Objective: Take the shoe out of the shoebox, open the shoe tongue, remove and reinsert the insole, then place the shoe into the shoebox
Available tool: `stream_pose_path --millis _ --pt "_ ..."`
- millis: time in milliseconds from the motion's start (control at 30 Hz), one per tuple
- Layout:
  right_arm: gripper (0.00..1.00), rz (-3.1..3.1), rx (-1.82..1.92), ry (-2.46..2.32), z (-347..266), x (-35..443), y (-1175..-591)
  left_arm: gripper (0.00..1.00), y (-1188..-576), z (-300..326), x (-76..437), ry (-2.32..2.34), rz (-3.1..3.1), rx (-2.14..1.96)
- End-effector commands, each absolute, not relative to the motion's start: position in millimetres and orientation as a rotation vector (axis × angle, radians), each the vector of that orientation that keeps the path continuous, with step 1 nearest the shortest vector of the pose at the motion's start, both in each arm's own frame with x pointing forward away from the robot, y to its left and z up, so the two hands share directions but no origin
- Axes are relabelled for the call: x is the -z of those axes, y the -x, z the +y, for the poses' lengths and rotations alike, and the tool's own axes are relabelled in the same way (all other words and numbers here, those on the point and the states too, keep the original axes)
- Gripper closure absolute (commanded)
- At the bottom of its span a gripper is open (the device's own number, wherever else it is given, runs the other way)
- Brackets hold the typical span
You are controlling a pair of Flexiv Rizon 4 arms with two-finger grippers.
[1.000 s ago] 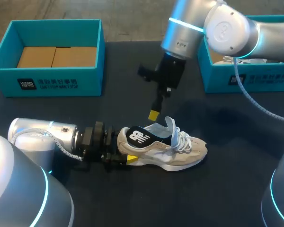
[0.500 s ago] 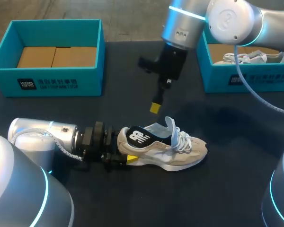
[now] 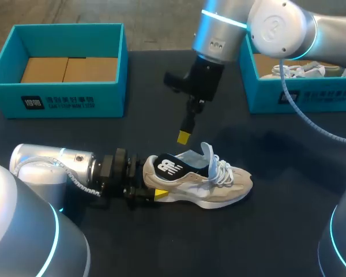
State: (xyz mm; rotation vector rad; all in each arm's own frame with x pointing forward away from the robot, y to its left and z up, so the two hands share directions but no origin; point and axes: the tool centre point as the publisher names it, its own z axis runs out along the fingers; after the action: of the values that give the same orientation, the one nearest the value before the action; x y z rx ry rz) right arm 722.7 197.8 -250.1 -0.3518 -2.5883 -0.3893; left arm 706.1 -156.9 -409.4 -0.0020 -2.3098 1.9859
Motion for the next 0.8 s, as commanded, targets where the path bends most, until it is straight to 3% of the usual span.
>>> stream_pose_path --millis 33,800 --pt "0.58 -2.559 0.397 0.377 204.9 265.4 -721.0 1.0 -705.8 -156.9 408.9 0.001 -2.31 -1.985" --pt "0.58 -2.48 0.413 0.52 220.0 296.7 -705.3 1.0 -705.8 -156.9 408.9 0.001 -2.31 -1.985"
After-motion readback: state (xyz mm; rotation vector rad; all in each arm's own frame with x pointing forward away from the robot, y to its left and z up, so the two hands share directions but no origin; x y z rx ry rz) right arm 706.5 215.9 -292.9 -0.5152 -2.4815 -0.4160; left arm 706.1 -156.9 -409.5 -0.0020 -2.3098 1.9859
